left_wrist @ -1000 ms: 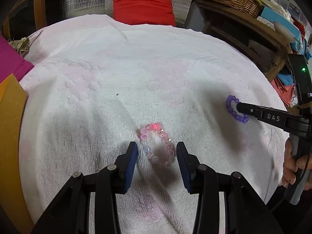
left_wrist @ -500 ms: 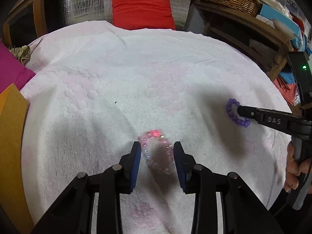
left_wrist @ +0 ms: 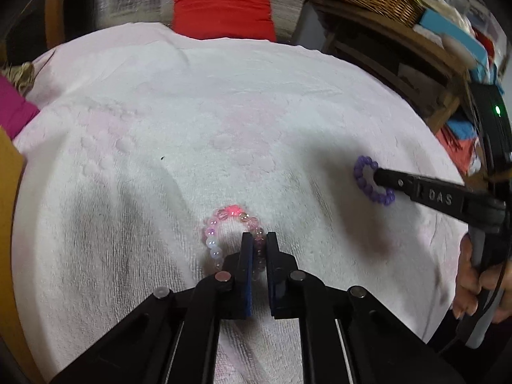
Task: Organize jewelry
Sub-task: 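Carry the purple and pink bracelets into the orange box and open both tools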
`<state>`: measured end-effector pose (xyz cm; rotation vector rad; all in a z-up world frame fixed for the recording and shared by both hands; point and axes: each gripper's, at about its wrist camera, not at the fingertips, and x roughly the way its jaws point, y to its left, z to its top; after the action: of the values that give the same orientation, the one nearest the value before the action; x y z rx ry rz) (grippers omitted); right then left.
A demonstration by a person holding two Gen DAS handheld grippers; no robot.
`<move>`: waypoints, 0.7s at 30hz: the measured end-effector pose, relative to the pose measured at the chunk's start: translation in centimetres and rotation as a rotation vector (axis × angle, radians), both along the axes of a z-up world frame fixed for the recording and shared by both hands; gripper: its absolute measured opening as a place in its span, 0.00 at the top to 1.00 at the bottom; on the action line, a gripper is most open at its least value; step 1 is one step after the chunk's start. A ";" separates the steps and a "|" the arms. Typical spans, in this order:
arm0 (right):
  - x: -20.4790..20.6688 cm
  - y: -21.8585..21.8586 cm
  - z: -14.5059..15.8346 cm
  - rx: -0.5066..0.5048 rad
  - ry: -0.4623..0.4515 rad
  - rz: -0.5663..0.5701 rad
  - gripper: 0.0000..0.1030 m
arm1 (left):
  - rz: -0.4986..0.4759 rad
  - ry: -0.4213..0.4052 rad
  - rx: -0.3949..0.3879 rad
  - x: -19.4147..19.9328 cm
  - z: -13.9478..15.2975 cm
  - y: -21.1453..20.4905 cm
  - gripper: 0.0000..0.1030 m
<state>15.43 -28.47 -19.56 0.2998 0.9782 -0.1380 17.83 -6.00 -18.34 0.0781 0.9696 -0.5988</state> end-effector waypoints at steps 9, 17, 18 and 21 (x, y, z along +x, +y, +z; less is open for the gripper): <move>-0.7 -1.1 1.1 0.111 -0.047 -0.014 0.89 | 0.035 -0.014 -0.042 -0.6 1.2 1.4 0.93; -1.9 -0.7 3.3 0.182 -0.144 0.020 0.89 | 0.060 -0.057 -0.088 -1.6 3.3 3.2 0.93; -2.1 -0.4 3.8 0.185 -0.165 0.029 0.89 | 0.065 -0.066 -0.093 -1.8 3.6 3.5 0.93; -2.4 0.5 4.5 0.202 -0.206 0.053 0.89 | 0.087 -0.081 -0.104 -1.9 4.1 4.1 0.93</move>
<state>13.02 -28.00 -15.03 0.4635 0.7957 0.0397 15.92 -1.95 -14.23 -0.0319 0.8578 -0.5610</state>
